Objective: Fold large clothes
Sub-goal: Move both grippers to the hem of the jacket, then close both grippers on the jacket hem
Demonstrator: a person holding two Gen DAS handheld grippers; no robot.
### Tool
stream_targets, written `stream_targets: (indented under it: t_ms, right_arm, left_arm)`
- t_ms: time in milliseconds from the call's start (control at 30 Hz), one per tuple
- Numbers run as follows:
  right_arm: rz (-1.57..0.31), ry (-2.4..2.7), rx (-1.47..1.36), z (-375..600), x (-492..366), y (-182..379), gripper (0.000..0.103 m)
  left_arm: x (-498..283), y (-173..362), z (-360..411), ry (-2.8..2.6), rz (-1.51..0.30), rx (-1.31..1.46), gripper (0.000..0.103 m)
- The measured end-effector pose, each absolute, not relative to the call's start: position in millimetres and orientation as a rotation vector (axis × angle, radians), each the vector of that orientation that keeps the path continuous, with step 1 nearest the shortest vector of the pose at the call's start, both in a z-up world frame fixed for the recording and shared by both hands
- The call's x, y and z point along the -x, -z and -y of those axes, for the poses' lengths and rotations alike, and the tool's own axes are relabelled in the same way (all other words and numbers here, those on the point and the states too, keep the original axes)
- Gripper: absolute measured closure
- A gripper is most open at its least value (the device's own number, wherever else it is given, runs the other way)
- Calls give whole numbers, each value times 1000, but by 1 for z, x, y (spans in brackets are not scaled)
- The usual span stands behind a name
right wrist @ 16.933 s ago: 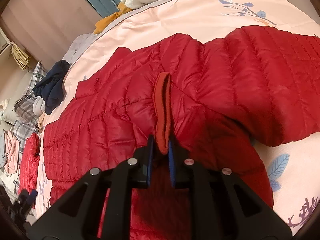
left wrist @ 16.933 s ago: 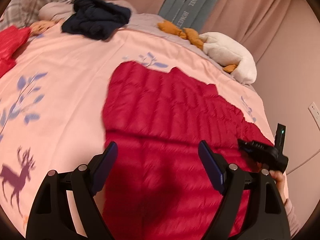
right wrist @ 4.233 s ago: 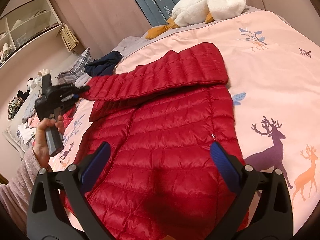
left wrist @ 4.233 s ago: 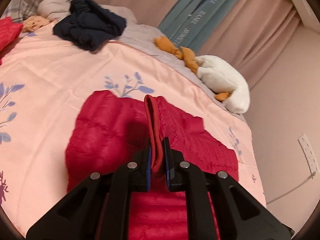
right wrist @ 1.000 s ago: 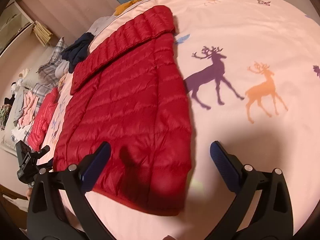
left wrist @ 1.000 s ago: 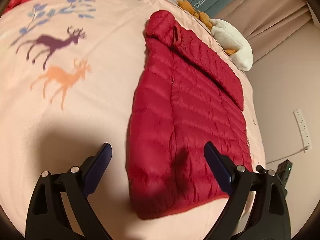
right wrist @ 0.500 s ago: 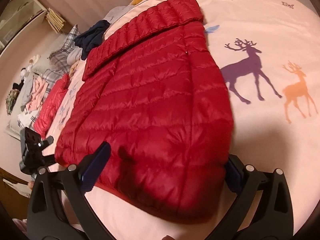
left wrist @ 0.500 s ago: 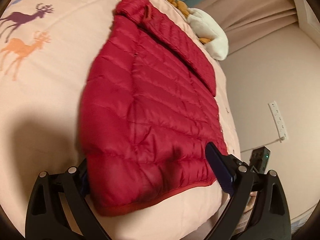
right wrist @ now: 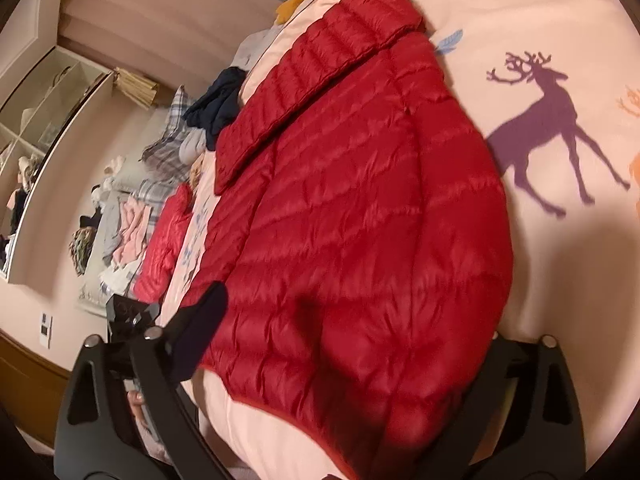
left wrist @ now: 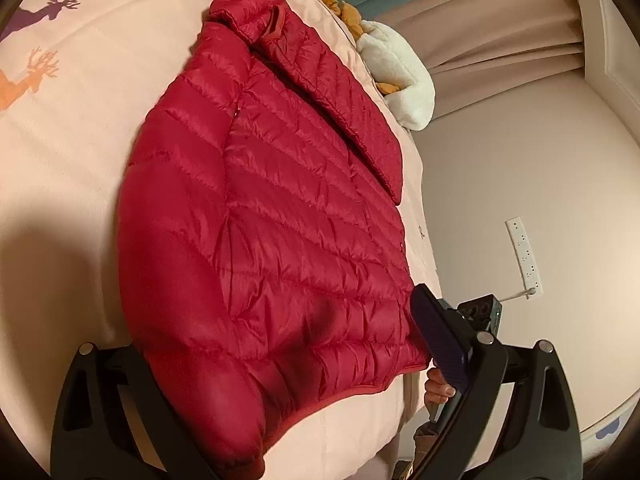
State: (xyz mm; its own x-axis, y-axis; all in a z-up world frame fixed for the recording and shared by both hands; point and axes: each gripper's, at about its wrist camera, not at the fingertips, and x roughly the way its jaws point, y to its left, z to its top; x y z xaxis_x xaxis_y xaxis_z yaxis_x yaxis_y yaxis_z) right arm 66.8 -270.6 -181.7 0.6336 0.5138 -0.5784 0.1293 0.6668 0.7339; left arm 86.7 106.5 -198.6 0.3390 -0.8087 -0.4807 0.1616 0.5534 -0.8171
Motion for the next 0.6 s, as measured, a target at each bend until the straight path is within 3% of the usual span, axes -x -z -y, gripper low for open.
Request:
stream_targets:
  t_ms: [100,367,600]
  right_arm:
    - [-891,-264,-842,269,-57,184,23]
    - [-881,-270,-863,264,-37,187,28]
    - [-881,-263,-863,254,-54,194,49]
  left_arm:
    - [-82,198,-108,723,-1039,740,9]
    - [-71,203,-109,726,-1049,711,19]
    - [-84,209,-100,710,-1070,711,42]
